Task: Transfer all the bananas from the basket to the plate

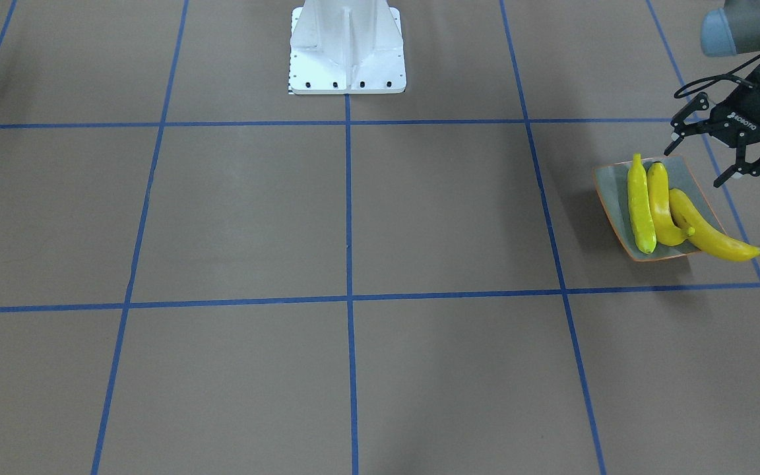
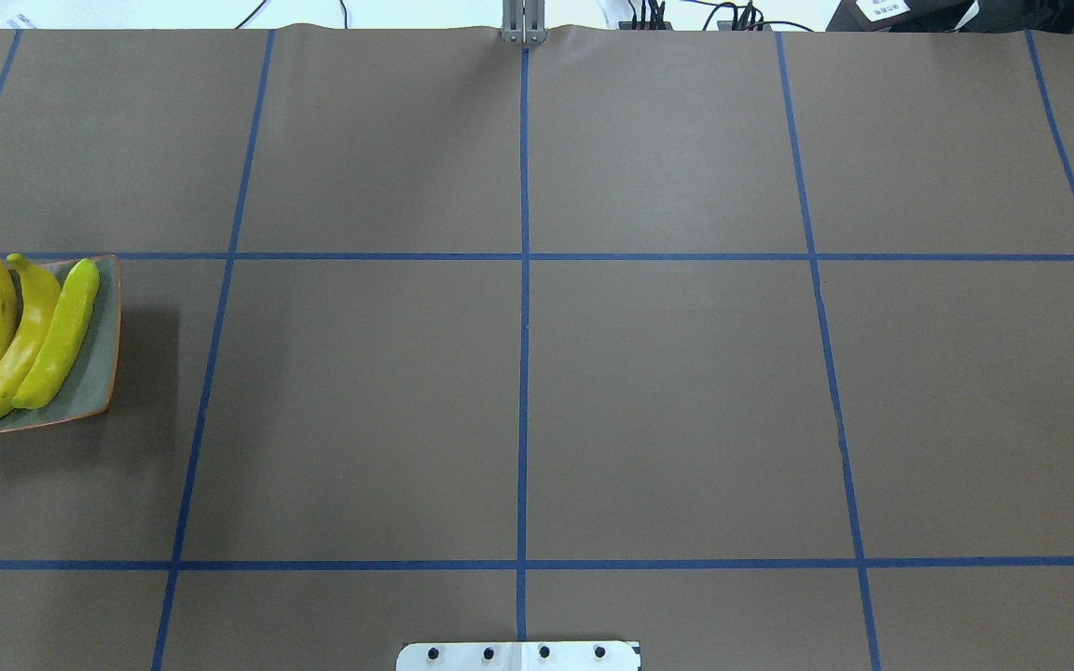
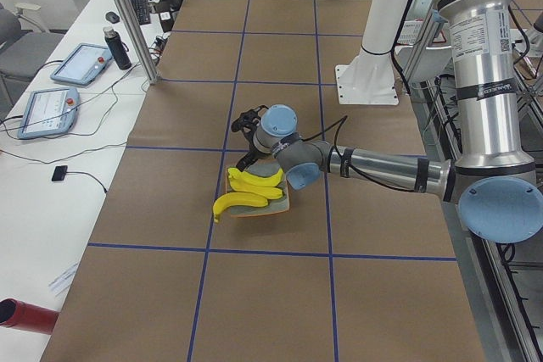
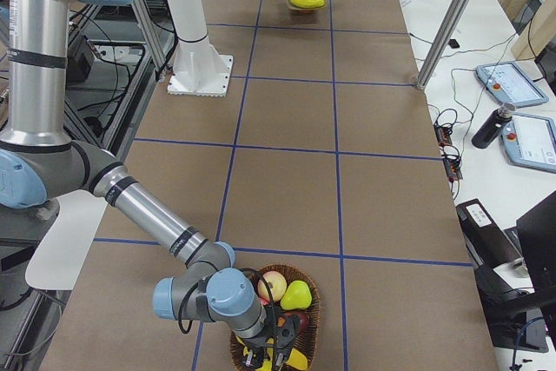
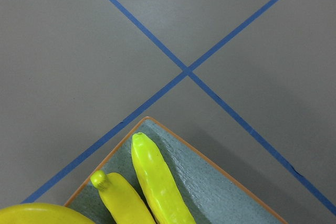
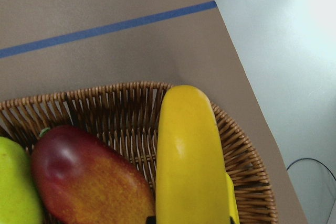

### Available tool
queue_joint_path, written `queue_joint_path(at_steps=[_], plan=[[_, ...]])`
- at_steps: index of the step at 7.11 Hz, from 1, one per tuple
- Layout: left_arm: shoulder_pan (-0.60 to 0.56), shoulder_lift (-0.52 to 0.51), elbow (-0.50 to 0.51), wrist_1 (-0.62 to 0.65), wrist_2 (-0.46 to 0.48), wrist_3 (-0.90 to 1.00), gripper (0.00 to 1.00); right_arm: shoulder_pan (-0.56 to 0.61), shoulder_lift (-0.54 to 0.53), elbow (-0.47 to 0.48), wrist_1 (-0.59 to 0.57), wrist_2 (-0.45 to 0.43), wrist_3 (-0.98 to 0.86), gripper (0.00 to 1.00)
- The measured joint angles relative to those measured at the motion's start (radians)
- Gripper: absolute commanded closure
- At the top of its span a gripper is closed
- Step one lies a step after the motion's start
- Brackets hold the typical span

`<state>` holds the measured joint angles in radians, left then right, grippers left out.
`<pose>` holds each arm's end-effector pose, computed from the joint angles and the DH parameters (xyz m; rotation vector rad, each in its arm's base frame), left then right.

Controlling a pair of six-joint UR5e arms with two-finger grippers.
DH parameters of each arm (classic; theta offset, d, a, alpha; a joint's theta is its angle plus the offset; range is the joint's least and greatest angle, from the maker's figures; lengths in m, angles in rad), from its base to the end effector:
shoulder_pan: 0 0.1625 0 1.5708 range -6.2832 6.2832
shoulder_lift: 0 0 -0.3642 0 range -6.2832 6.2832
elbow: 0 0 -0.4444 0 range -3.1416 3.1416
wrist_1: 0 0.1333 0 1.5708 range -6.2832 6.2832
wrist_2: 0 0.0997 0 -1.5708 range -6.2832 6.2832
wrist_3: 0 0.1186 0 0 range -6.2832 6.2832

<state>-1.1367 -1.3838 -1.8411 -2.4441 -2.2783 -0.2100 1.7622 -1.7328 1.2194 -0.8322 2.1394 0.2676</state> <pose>0.1619 -0.4830 0.4538 0.6674 0.9156 0.5377 0.1534 -0.4265 0.8153 0.1986 -0.5776 0.3807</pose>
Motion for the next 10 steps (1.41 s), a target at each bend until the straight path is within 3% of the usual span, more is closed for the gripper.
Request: queue_joint_path(at_steps=[2,5,7,10], plan=[[0.0,0.0,-0.001,-0.001,0.0,-0.002,0.0,0.0,0.013,0.121,-0.092,0.008,0.048,1.0],[0.002,-0.06,0.0,0.003,0.0,-0.094,0.0,-0.062,0.037,0.325,-0.153,0.1,0.35,1.0],[0.029,-0.187,0.006,0.009,-0.001,-0.287,0.0,-0.179,0.084,0.447,-0.153,0.117,0.631,1.0],[0.209,-0.459,0.015,0.011,0.002,-0.583,0.0,-0.361,0.181,0.591,-0.15,0.107,1.016,1.0]])
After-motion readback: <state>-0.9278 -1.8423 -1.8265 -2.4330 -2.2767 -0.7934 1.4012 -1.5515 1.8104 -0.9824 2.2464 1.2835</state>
